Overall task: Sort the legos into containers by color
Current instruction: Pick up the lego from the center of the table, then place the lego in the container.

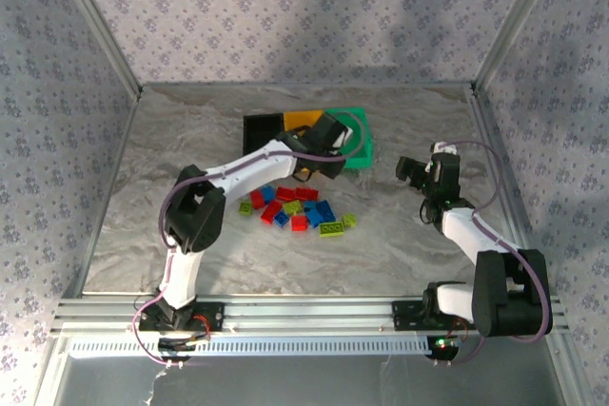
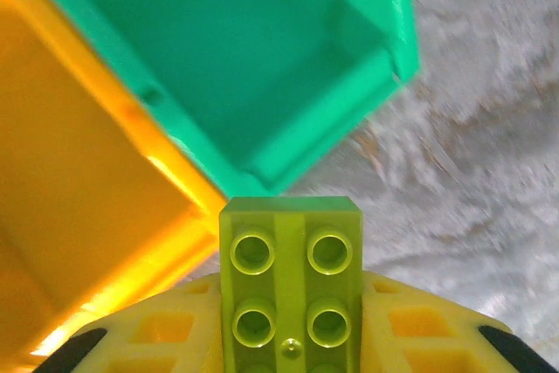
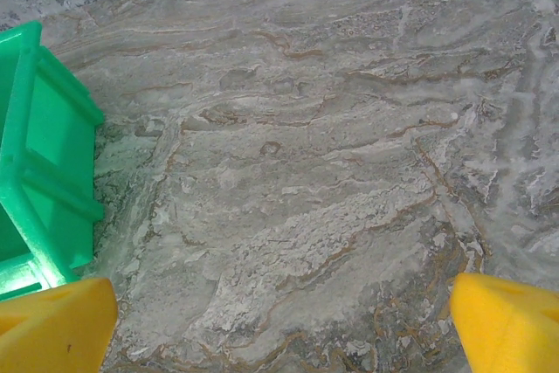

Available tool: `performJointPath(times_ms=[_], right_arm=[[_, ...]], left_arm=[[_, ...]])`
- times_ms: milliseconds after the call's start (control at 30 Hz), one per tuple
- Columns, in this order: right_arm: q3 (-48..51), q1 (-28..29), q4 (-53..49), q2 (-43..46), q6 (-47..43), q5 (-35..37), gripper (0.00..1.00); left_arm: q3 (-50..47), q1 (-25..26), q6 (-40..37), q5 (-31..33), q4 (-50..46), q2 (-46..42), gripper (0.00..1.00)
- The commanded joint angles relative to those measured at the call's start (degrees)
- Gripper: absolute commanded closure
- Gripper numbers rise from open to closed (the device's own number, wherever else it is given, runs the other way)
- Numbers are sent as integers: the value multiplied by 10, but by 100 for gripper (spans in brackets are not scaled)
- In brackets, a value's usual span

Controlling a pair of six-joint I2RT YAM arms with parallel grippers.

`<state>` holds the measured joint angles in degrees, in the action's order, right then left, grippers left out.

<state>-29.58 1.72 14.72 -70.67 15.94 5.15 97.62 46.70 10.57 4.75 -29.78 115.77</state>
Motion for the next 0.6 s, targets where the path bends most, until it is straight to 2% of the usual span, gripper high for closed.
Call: performJointPath(times_ms=[0,167,233,300,333,433,567], right_arm=[[-20,-4,-12,-6,11,-6,0],[-24,-6,-8,-16,11,-9,0],[-27,-7,-9,-19,12,-14,0],[-26,-10,-8,-18,13,-16,0],[-26,-9,-8,-18,13,-16,0],[-26,-10,-6,-19,13,-18,0],[-26,-11,-7,-19,14,-19,0]], left_arm=[[32,-35,-2,0,-11,3,72],[71,-80,2,-20,-19,39,67],[97,-93,11,-18,-36,59,59],[115,-102,15,-32,-44,70,47],[116,-103,15,-34,-44,69,45],[95,-102,15,-43,-26,48,41],[24,-102,13,-48,23,-2,40]])
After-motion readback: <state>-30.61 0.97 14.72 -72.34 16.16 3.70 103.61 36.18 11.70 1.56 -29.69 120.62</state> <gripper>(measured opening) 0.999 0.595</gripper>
